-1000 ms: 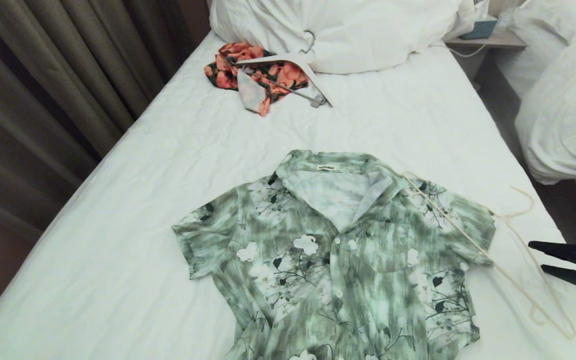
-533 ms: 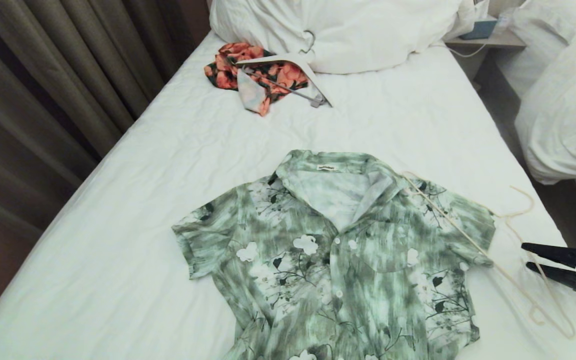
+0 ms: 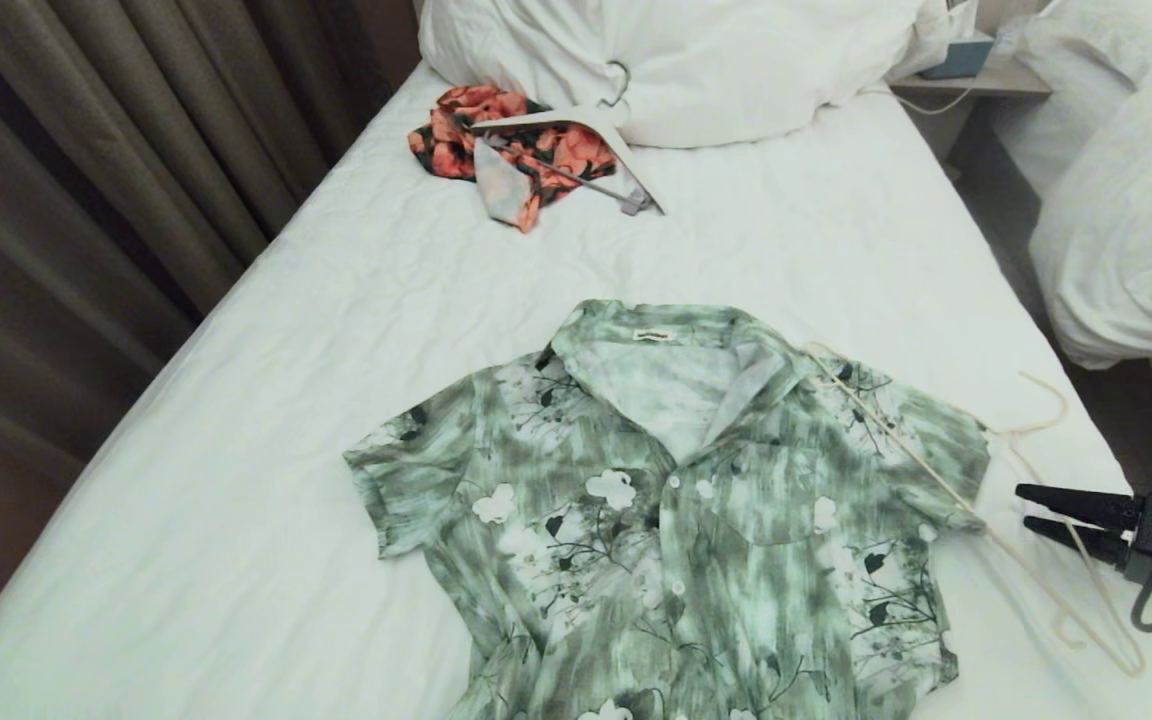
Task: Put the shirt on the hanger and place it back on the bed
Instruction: Lift the shirt and hanger
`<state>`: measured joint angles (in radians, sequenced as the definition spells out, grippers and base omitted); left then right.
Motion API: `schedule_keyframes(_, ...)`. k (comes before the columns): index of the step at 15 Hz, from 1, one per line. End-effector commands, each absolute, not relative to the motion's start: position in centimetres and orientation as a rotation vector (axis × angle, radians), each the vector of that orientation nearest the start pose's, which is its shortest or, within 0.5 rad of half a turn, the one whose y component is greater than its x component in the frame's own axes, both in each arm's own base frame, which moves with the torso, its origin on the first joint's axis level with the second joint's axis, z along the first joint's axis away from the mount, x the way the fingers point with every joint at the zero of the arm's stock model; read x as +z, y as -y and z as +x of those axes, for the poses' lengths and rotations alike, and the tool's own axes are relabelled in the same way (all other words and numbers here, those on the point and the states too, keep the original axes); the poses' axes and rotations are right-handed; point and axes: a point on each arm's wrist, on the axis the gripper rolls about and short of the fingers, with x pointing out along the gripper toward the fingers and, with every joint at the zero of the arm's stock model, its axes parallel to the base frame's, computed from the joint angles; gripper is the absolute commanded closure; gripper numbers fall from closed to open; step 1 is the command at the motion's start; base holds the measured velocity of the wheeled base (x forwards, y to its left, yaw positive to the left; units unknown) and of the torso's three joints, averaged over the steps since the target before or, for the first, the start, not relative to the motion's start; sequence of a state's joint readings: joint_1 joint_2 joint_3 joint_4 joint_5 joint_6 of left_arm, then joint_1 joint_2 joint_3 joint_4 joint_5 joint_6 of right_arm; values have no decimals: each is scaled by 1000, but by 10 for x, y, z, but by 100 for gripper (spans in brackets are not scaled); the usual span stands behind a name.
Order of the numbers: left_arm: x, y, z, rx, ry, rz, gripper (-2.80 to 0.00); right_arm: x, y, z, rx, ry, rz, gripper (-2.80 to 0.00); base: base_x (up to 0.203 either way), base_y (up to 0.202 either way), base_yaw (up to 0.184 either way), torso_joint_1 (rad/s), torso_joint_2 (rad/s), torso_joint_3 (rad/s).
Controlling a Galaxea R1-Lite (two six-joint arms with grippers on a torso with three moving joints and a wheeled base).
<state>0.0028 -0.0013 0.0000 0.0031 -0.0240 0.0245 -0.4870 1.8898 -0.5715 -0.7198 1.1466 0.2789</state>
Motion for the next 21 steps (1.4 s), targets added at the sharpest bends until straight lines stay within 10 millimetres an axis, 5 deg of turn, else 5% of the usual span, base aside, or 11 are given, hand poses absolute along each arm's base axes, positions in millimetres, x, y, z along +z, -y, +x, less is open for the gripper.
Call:
schedule_keyframes(1,75,1,-23,-22,-4,24,0,84,111,263,604,-511,705,-280,0,0,0,0,0,0)
schedule_keyframes(5,75,1,-23,-22,-3,25,0,88,110,265,617,-479,670,-280,0,0,0,0,0,0)
schedule_keyframes(6,75,1,-23,-22,-3,24,0,90,111,265,616,-472,662,0,0,0,0,0,0,0)
schedule_keyframes(13,75,1,-23,-22,-3,24,0,131,111,249,602,-376,608,0,0,0,0,0,0,0)
schedule_keyframes(19,75,1,-23,-22,-3,24,0,198,85,220,668,-203,414,0,0,0,0,0,0,0)
schedule_keyframes(21,75,1,-23,-22,-4,24,0,202,79,212,674,-203,412,0,0,0,0,0,0,0)
